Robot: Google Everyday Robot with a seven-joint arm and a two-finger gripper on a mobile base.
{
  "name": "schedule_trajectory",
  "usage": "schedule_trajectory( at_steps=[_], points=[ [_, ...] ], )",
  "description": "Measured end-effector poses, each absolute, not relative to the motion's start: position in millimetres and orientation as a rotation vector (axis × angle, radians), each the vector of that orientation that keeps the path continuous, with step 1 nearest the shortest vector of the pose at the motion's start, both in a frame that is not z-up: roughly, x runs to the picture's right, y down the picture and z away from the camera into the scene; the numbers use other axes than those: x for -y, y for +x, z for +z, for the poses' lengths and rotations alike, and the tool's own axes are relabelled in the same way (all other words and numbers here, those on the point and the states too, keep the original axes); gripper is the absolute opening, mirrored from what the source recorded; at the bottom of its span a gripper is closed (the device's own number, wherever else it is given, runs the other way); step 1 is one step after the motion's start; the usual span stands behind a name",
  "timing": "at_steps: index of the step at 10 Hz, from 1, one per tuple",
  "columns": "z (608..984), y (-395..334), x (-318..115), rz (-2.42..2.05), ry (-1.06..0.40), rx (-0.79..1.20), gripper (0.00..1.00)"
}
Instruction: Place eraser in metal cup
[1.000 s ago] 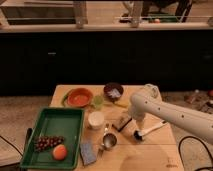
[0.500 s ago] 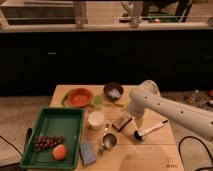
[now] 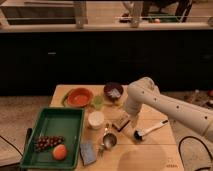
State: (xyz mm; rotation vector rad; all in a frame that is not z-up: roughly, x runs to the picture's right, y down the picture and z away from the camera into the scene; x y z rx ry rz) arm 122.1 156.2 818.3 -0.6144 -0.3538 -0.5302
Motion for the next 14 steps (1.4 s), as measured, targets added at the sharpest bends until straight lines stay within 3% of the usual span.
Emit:
schedule_trajectory(
  at_steps=[14],
  points=[
    [859, 97, -182, -0.24, -0.605, 0.254, 0.8]
  ],
)
